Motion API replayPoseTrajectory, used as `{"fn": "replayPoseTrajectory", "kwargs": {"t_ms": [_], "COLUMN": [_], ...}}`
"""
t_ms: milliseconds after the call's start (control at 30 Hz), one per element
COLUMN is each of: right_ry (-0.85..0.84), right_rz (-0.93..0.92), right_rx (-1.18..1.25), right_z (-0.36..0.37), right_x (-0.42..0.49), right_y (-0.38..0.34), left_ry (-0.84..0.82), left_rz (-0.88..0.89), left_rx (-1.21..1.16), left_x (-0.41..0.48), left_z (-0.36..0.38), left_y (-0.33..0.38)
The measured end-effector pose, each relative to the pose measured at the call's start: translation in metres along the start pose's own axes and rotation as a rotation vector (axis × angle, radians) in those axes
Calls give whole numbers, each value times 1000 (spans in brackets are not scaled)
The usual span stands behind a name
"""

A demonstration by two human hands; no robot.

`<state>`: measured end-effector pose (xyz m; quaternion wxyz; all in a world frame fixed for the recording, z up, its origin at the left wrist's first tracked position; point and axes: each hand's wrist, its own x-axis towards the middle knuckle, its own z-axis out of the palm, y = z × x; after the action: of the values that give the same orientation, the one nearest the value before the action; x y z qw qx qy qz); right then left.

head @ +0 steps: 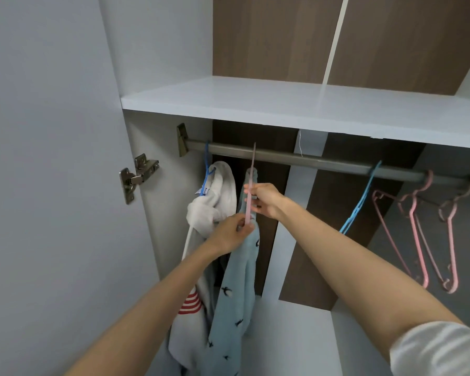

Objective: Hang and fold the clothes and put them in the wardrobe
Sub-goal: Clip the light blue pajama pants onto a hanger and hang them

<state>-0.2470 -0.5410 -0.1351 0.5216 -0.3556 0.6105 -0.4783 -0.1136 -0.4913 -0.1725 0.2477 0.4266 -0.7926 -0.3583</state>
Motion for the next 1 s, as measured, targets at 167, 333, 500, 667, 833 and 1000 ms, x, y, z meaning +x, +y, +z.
{"fn": "replayPoseTrajectory", "kwargs": {"t_ms": [167, 333, 500, 667, 833, 1000], "right_ry": [-24, -52, -60, -33, -111, -165], "right_rz": [-8, -17, -95, -308, -414, -432], "right_rx": [-25, -63, -196, -369, -363, -363], "right_z": [-3, -10, -18, -27, -35, -39], "right_x": [4, -2, -20, -54, -96, -130], "right_y": [2, 5, 6, 7, 6, 22], "left_ry": [6, -7, -5, 118, 261, 364], "left_rz": [-14, -35, -52, -92, -63, -72], "left_rx": [7, -18, -53, -70, -109, -109], "left_x": [3, -1, -10, -21, -42, -87], "left_z": [4, 12, 11, -2, -19, -28], "left_y": [-3, -6, -5, -3, 5, 12]}}
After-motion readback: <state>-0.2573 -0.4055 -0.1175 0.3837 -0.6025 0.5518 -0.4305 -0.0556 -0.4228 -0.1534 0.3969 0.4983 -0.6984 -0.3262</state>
